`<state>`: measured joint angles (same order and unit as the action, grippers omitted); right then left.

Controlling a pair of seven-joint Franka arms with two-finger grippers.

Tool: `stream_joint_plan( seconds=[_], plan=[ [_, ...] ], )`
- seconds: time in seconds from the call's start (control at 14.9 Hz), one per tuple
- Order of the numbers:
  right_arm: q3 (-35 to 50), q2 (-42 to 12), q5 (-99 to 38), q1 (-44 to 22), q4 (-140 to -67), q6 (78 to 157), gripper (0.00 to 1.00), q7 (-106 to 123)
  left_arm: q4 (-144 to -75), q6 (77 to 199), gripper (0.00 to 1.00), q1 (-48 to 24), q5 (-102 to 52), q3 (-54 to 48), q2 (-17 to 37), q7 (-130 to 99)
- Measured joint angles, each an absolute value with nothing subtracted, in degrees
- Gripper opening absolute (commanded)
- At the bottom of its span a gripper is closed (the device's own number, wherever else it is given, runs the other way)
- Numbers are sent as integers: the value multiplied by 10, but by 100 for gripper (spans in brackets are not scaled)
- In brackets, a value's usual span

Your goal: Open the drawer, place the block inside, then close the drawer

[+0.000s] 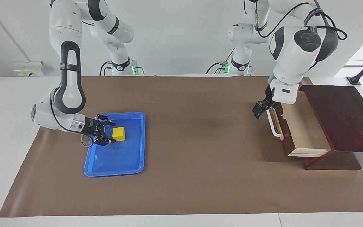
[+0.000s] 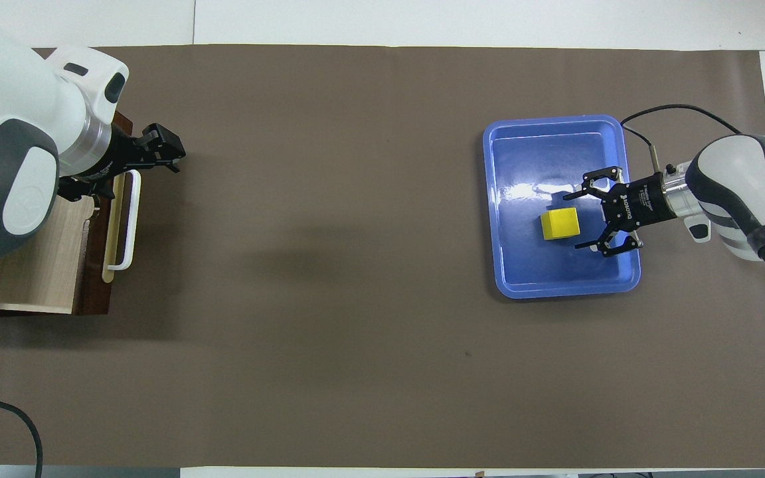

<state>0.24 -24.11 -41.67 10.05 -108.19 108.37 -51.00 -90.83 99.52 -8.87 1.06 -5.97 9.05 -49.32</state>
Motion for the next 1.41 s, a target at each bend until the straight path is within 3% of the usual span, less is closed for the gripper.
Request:
stream_joint_plan(
  seconds=[0.13, 0.34, 0.4, 0.47, 0.54, 0.81, 1.01, 1.41],
  plan=[
    [2, -241, -417, 103, -1085, 1086, 88, -510, -908, 994, 100, -96, 5, -61, 89, -608],
    [2, -240, -417, 103, -1087, 1087, 71, -510, -910, 994, 100, -117, 4, -62, 88, -806],
    [2, -240, -417, 103, -1088, 1088, 60, -510, -911, 996, 100, -122, 4, -63, 88, -859],
    [2, -239, -417, 103, -1088, 1090, 37, -510, -912, 998, 100, -126, 4, -63, 88, -900],
    [2, -239, -417, 103, -1088, 1091, 3, -510, -914, 1004, 100, -132, 4, -63, 88, -941],
    [4, -237, -417, 102, -1086, 1092, 0, -495, -915, 1020, 100, -140, 4, -63, 88, -1086],
    [15, -236, -417, 94, -1039, 1077, 0, -504, -911, 1017, 100, -157, 1, -63, 98, -1112],
    [21, -234, -438, -24, -906, 1054, 0, -684, -821, 999, 100, -200, -4, -63, 172, -1202]
  ],
)
